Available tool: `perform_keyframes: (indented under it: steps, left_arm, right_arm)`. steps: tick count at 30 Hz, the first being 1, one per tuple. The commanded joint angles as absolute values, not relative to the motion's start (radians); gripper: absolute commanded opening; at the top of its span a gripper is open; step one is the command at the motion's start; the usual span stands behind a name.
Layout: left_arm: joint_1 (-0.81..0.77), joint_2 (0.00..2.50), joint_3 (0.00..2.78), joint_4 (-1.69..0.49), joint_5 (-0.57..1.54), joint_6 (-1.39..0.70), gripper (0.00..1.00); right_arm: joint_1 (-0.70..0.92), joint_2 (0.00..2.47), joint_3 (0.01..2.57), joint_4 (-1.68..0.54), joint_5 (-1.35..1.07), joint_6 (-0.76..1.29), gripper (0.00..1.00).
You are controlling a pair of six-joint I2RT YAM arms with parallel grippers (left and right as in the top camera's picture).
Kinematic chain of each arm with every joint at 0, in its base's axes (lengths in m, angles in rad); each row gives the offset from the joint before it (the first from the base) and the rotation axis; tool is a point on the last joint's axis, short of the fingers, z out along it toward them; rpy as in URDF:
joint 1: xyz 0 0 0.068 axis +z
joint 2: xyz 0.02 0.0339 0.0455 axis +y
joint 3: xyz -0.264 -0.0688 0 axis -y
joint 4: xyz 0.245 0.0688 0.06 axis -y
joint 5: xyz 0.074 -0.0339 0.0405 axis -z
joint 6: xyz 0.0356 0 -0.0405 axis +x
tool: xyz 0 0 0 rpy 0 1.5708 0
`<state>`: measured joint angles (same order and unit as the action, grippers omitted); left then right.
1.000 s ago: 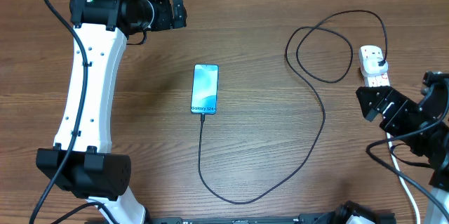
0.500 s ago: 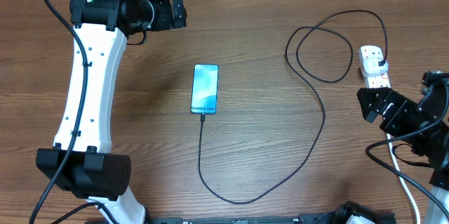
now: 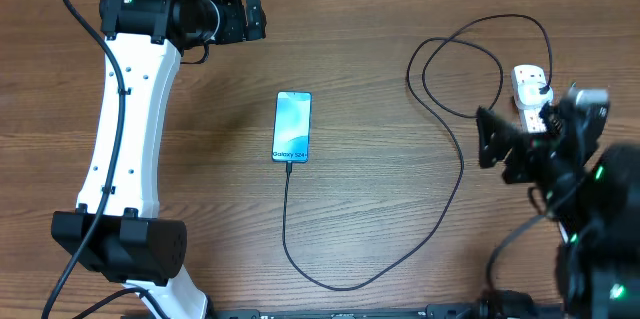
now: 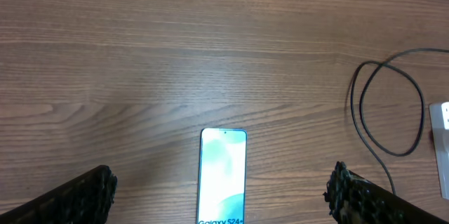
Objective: Plug charger to phone and switch on socket
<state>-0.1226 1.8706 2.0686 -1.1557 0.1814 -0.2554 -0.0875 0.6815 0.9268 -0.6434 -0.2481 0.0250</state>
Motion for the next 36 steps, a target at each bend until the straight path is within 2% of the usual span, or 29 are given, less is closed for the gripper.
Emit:
perform_keyframes:
  steps: [1,9,17,25,36]
  left_arm:
    - [-0.124,1.877,2.064,-1.156,0.173,-0.258,1.0]
    - [-0.124,1.877,2.064,-1.156,0.173,-0.258,1.0]
    - [-0.124,1.877,2.064,-1.156,0.173,-0.258,1.0]
    - [-0.124,1.877,2.064,-1.156,0.173,-0.258,1.0]
    - [-0.124,1.877,2.064,-1.156,0.173,-0.258,1.0]
  right_arm:
    - [-0.06,0.558,0.79,-0.545,-0.13,0.017,1.0]
    - [-0.06,0.263,0.373,-0.224,-0.132,0.034,1.0]
    - [-0.06,0.058,0.099,-0.073,-0.131,0.105,1.0]
    - [-0.06,0.002,0.008,-0.052,-0.131,0.105,1.0]
    - [-0.059,0.002,0.007,-0.071,-0.121,0.104,1.0]
